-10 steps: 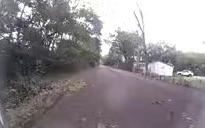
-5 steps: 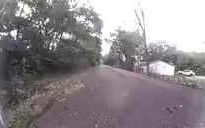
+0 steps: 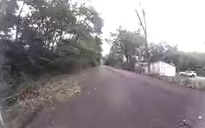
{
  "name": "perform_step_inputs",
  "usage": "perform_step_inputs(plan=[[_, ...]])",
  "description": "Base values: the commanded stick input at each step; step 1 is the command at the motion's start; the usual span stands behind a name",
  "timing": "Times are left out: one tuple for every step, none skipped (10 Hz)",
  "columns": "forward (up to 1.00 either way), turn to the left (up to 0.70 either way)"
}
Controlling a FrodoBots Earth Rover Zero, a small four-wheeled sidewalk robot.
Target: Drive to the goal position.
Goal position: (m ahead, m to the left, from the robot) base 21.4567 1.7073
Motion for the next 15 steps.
perform_step_inputs(plan=[[0.7,0.03],[0.7,0.03],[0.7,0.03],[0.7,0.04],[0.7,0.06],[0.7,0.06],[0.7,0.04],[0.7,0.02],[0.7,0.01],[0.7,0.0],[0.7,0.0],[0.7,0.0],[0.7,0.0],[0.7,0.0],[0.7,0.0]])
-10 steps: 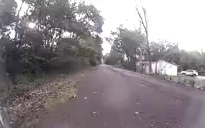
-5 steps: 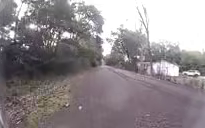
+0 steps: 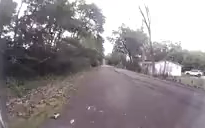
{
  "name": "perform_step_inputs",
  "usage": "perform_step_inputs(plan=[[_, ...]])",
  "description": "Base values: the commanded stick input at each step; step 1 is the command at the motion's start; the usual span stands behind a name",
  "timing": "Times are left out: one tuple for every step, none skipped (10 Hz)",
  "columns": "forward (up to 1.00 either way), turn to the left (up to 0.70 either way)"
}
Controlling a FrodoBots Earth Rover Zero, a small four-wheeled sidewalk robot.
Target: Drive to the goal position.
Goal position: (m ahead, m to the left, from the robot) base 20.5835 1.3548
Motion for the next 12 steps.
perform_step_inputs(plan=[[0.7,0.0],[0.7,0.0],[0.7,0.0],[0.7,0.0],[0.7,0.0],[0.7,0.0],[0.7,0.0],[0.7,0.0],[0.7,0.0],[0.7,0.0],[0.7,0.0],[0.7,0.0]])
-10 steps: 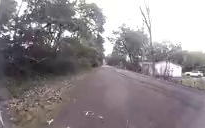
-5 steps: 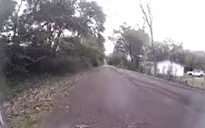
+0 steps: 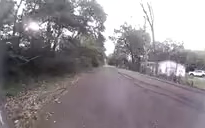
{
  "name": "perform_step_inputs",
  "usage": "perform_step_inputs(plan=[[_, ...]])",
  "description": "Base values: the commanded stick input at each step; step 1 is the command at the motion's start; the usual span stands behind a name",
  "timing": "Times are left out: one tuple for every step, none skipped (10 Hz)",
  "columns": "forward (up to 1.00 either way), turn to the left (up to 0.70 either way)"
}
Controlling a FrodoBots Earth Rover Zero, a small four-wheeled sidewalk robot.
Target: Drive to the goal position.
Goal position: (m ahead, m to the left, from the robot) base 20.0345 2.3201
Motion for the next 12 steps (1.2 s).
perform_step_inputs(plan=[[0.7,0.0],[0.7,0.0],[0.7,0.0],[0.7,0.0],[0.7,0.0],[0.7,0.0],[0.7,0.0],[0.7,0.0],[0.7,0.0],[0.7,-0.01],[0.7,-0.02],[0.7,0.0]])
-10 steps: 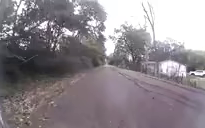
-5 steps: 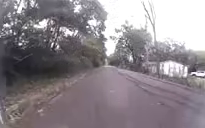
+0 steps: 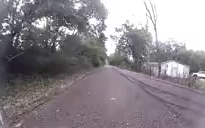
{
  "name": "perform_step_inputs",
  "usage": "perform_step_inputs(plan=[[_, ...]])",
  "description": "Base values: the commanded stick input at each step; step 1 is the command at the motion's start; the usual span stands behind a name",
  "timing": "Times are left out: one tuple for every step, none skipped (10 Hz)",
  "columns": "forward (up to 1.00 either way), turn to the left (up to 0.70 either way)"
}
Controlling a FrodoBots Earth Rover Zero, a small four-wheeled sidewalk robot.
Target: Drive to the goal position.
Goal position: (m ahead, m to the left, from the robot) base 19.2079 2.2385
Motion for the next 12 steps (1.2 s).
perform_step_inputs(plan=[[0.7,0.0],[0.7,0.0],[0.7,0.0],[0.7,0.0],[0.7,0.0],[0.7,0.0],[0.7,-0.03],[0.7,-0.14],[0.7,-0.27],[0.7,-0.19],[0.7,0.0],[0.7,0.0]])
